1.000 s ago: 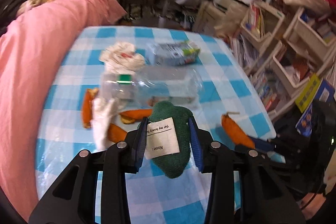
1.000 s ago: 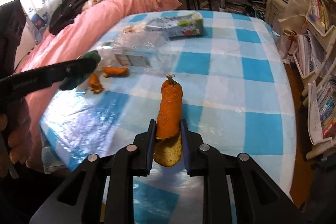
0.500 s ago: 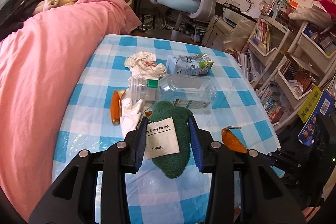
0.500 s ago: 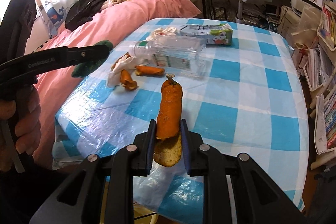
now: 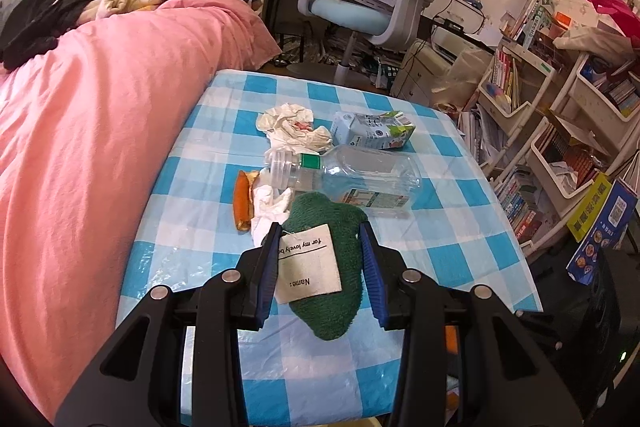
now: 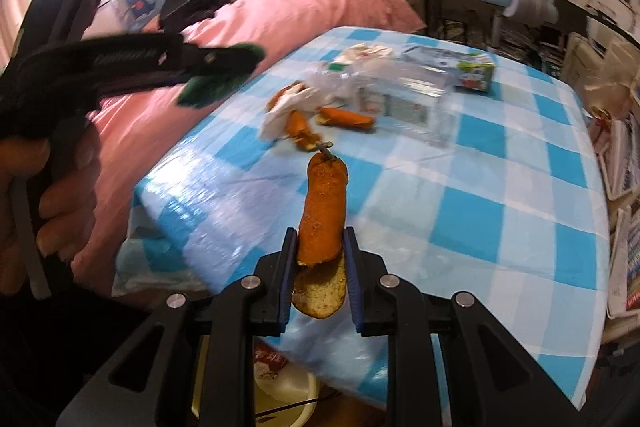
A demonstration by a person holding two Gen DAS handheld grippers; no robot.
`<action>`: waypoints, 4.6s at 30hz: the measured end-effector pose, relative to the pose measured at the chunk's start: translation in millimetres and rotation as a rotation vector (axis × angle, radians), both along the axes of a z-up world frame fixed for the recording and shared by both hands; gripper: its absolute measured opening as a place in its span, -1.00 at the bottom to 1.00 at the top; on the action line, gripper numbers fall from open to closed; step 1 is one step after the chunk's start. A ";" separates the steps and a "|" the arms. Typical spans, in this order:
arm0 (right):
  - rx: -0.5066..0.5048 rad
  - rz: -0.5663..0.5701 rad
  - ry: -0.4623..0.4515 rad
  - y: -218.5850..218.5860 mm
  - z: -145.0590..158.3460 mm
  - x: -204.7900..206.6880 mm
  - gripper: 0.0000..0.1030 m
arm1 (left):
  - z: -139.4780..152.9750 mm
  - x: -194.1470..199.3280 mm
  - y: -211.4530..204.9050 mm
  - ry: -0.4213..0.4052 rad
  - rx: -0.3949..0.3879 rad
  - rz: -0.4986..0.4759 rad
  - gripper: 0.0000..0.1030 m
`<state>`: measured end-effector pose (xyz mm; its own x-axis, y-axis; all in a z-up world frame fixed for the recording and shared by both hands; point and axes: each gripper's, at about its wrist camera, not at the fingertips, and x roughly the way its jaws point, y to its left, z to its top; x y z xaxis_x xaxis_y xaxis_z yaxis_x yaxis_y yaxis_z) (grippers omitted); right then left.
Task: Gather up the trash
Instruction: 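Lower the green cloth and orange peel into the yellow bin and open both grippers, then reach both grippers toward the white tissue and orange peels by the bottle, then grasp the white tissue with the left gripper while the right gripper grasps an orange peel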
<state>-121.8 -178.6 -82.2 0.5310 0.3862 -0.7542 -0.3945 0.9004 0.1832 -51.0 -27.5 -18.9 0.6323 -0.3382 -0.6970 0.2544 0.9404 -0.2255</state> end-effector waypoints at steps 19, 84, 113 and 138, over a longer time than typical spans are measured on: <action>-0.020 0.168 0.053 23.8 3.4 -46.4 -0.11 | -3.1 -48.4 10.7 0.014 0.025 -0.037 -0.29; -0.059 -0.079 -0.048 16.3 3.7 -13.6 0.16 | -19.7 -5.2 35.4 0.056 0.101 0.187 0.50; -0.004 0.026 0.016 58.0 -26.3 109.0 -0.43 | -41.6 57.3 24.4 0.201 0.042 0.183 0.50; -0.092 0.004 0.074 -11.2 -19.3 52.6 -0.64 | -28.3 36.9 18.7 0.120 -0.054 0.126 -0.91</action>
<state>-69.2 -189.9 -101.5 0.4711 0.3150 -0.8239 -0.3861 0.9135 0.1285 -14.1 -8.8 -47.2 0.5853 -0.3005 -0.7531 0.1034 0.9489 -0.2983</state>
